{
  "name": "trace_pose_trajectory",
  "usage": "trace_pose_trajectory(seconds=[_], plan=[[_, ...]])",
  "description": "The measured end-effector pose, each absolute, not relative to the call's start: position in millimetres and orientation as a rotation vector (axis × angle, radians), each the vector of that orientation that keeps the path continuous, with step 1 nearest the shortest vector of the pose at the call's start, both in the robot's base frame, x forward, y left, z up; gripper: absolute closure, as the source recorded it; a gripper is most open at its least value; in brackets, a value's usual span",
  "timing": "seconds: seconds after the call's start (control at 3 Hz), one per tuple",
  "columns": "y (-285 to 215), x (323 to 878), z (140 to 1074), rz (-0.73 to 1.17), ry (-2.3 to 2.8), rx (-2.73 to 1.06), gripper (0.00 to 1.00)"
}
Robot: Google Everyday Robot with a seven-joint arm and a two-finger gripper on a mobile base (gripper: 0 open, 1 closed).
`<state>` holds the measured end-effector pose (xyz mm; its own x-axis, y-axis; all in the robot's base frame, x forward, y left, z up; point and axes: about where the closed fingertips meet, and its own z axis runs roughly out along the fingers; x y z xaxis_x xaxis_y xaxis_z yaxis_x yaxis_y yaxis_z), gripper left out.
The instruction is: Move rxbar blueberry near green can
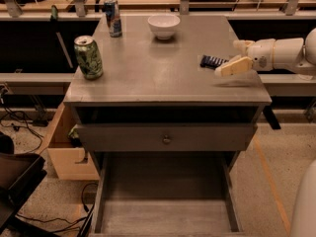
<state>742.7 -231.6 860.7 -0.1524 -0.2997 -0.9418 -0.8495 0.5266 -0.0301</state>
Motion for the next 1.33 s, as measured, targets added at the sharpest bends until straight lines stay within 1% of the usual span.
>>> trace_pose_trajectory(seconds=[0.67,1.0,1.33], plan=[[-232.4,750.6,830.5,0.724,1.738,-0.999,0.0],[-235.5,750.5,818.9,0.733,1.742,-1.004,0.16],[-231.7,751.7,817.1,0.739,1.741,-1.007,0.39]])
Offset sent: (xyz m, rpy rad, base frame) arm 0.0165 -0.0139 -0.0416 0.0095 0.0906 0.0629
